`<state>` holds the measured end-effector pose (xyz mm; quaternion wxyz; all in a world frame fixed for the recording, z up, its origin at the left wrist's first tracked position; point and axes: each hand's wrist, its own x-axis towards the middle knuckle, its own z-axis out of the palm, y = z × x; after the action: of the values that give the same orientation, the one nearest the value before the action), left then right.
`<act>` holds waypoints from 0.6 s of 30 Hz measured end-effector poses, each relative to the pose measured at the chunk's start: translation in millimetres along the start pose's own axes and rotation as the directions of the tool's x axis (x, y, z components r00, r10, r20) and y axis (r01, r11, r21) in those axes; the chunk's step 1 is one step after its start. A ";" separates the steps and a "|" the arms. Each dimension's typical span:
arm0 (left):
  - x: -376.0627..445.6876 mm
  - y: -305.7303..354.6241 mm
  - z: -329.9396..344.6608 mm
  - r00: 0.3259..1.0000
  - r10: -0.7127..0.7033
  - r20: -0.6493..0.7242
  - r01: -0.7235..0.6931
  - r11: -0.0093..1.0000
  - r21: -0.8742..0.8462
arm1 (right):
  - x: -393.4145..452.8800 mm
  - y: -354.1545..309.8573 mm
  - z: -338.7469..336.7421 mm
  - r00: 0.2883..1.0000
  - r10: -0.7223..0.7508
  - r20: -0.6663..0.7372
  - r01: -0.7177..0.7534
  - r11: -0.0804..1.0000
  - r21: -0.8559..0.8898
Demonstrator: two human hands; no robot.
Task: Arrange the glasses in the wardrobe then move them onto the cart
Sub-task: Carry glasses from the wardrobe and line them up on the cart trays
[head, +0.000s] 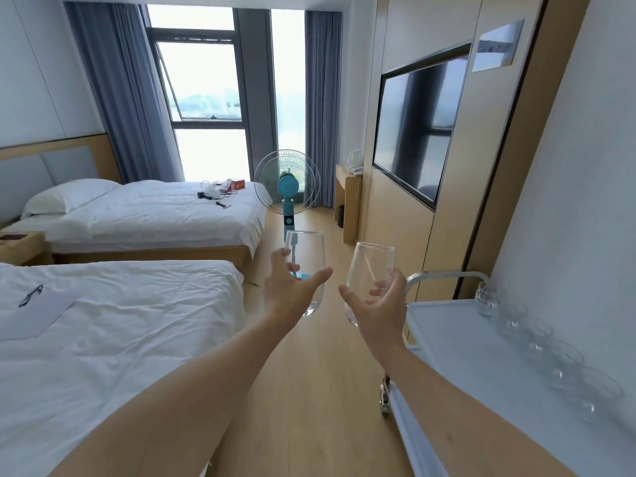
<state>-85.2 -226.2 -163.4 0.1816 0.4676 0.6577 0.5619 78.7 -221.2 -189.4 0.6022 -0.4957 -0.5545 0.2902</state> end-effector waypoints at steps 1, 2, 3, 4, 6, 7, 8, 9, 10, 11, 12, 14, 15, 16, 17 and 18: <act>11.2 -2.0 8.0 1.000 -0.002 0.001 0.002 1.000 0.003 | 12.5 5.4 3.9 1.000 0.001 0.000 -0.001 1.000 -0.004; 22.0 -3.4 15.8 1.000 -0.005 0.002 0.005 1.000 0.006 | 24.7 10.4 7.1 1.000 0.007 0.001 -0.007 1.000 -0.011; 33.7 -4.3 23.8 1.000 -0.007 0.001 0.007 1.000 0.005 | 37.5 15.3 10.3 1.000 0.015 0.001 -0.015 1.000 -0.015; 45.5 -4.8 31.3 1.000 -0.011 -0.002 0.011 1.000 -0.001 | 50.2 19.8 13.0 1.000 0.023 0.001 -0.023 1.000 -0.018; 67.8 -5.2 46.6 1.000 -0.019 -0.009 0.019 1.000 -0.013 | 74.9 29.4 17.7 1.000 0.028 0.008 -0.028 0.999 -0.028; 77.7 -5.6 54.2 1.000 -0.021 -0.009 0.021 1.000 -0.013 | 86.5 34.1 20.1 1.000 0.027 0.011 -0.027 0.999 -0.036; 86.7 -6.8 61.5 1.000 -0.022 -0.007 0.022 1.000 -0.009 | 97.0 38.9 22.6 1.000 0.028 0.013 -0.027 0.999 -0.044; 94.8 -8.2 68.4 1.000 -0.023 -0.005 0.023 1.000 0.000 | 106.7 43.7 25.3 0.999 0.030 0.013 -0.030 0.998 -0.048; 102.7 -10.0 74.8 1.000 -0.022 -0.003 0.022 1.000 0.011 | 115.6 49.1 28.0 0.999 0.032 0.012 -0.032 0.998 -0.049; 110.6 -12.0 81.1 1.000 -0.025 0.000 0.025 0.999 0.019 | 123.8 54.7 31.1 0.999 0.034 0.012 -0.034 0.998 -0.052; 118.0 -14.1 87.4 0.999 -0.034 0.006 0.034 0.999 0.020 | 131.2 60.4 33.9 0.999 0.038 0.012 -0.037 0.998 -0.056; 130.8 -18.2 99.3 0.998 -0.050 0.021 0.050 0.999 0.009 | 144.4 71.4 39.6 0.999 0.047 0.012 -0.047 0.997 -0.062; 136.5 -20.5 105.2 0.998 -0.054 0.028 0.053 0.999 0.006 | 150.7 76.4 42.6 0.998 0.056 0.010 -0.056 0.997 -0.060; 142.3 -22.7 111.0 0.998 -0.054 0.036 0.054 0.999 0.003 | 156.9 81.2 45.7 0.998 0.067 0.006 -0.067 0.996 -0.057; 148.5 -24.9 116.9 0.997 -0.053 0.047 0.054 0.999 -0.001 | 163.2 85.8 48.8 0.997 0.077 -0.001 -0.077 0.996 -0.055; 155.2 -27.1 122.7 0.997 -0.052 0.062 0.052 0.999 -0.007 | 169.5 90.5 51.5 0.996 0.083 -0.009 -0.084 0.995 -0.057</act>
<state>-79.6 -27.3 -180.6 0.2183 0.4667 0.6614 0.5451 84.3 -23.9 -213.5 0.5770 -0.5363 -0.5394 0.2976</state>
